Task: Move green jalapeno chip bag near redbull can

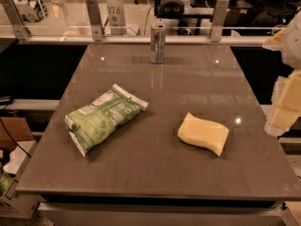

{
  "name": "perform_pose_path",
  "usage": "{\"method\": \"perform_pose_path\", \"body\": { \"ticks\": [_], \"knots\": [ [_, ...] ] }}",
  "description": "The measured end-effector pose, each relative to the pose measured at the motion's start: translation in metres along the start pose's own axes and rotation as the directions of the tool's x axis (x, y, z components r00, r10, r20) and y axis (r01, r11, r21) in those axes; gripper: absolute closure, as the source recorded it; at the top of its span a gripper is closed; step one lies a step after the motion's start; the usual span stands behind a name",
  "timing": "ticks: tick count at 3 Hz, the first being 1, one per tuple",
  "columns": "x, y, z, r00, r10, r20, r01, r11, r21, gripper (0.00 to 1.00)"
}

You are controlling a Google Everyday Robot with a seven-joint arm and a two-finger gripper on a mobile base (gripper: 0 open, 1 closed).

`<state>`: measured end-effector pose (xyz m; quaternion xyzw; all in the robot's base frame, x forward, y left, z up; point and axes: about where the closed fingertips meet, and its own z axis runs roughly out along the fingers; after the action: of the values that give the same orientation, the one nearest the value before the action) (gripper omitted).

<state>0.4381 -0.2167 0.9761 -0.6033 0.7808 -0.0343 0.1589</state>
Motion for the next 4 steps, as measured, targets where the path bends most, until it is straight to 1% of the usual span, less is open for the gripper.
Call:
{"method": "perform_pose_path", "body": {
  "ticks": [1, 2, 3, 4],
  "knots": [
    [0.000, 0.000, 0.000, 1.000, 0.000, 0.000, 0.000, 1.0000, 0.000, 0.00],
    [-0.026, -0.005, 0.009, 0.998, -0.032, 0.045, 0.032, 0.9995, -0.004, 0.00],
    [-0.060, -0.011, 0.027, 0.993, -0.059, 0.106, 0.062, 0.9977, -0.028, 0.00],
    [-0.094, -0.011, 0.045, 0.985, -0.078, 0.152, 0.087, 0.9951, -0.049, 0.00]
  ]
}}
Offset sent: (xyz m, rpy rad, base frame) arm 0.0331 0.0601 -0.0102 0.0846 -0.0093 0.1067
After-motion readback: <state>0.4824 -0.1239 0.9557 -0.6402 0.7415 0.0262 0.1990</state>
